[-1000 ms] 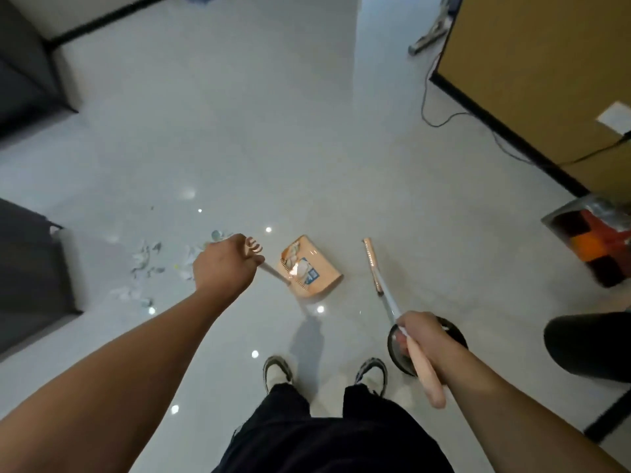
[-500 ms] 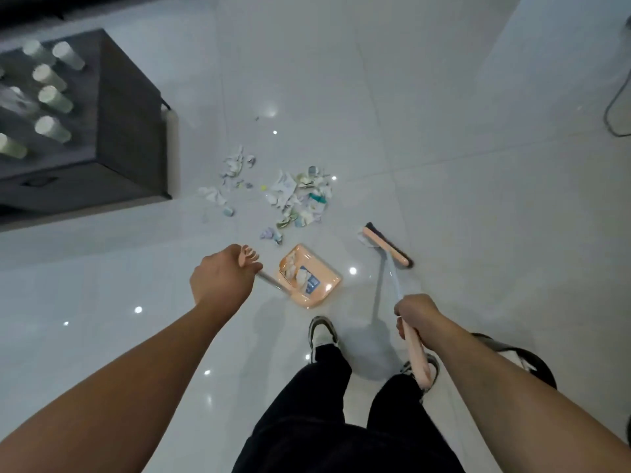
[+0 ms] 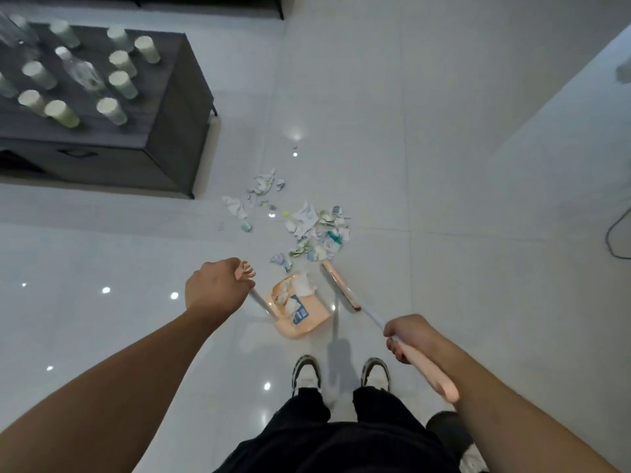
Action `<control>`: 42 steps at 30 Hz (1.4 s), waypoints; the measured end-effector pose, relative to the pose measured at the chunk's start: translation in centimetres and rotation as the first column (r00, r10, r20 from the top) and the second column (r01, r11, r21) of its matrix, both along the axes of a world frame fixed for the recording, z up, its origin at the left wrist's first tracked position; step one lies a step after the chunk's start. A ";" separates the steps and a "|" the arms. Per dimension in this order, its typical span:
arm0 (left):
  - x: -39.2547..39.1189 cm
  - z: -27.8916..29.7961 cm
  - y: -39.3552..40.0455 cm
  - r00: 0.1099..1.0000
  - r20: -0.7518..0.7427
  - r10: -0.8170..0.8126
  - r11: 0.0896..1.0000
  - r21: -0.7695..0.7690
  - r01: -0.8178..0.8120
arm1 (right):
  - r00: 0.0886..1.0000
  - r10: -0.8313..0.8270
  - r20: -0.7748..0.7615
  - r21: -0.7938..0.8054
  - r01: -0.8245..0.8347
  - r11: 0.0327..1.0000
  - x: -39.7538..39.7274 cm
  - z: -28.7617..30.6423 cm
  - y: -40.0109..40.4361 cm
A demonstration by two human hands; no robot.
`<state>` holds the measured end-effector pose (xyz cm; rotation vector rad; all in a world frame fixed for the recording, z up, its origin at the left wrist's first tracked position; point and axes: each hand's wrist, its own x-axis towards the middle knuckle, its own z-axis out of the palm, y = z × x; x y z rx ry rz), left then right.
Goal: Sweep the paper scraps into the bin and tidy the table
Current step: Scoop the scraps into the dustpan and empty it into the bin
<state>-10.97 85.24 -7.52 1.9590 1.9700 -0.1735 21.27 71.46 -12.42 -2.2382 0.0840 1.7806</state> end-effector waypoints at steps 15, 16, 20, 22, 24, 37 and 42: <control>-1.5 -1.4 -0.2 0.791 -0.031 0.611 0.787 0.127 -0.603 | 0.980 0.117 0.161 0.174 -0.145 0.974 7.4 -3.0 20.4; -1.1 -1.7 0.0 0.787 -0.021 0.617 0.783 0.123 -0.610 | 0.977 0.129 0.169 0.170 -0.158 0.973 7.9 -3.7 21.7; 0.0 -2.2 2.3 0.750 -0.009 0.661 0.744 0.135 -0.654 | 0.960 0.214 0.183 0.143 -0.241 0.960 8.7 -7.1 25.5; -0.2 -2.4 3.2 0.705 0.043 0.708 0.698 0.113 -0.707 | 0.947 0.270 0.172 0.132 -0.294 0.947 8.2 -8.6 26.8; 0.2 -3.0 3.5 0.671 0.104 0.734 0.665 0.089 -0.742 | 0.927 0.332 0.172 0.131 -0.356 0.925 7.3 -9.8 27.6; 5.1 -4.2 7.6 0.781 0.054 0.622 0.770 0.141 -0.622 | 0.560 0.827 0.055 0.110 -0.826 0.552 0.0 -9.2 22.9; 3.2 -3.8 7.2 0.801 0.087 0.592 0.795 0.100 -0.598 | 0.669 0.742 -0.042 0.128 -0.733 0.668 -0.6 -6.8 21.1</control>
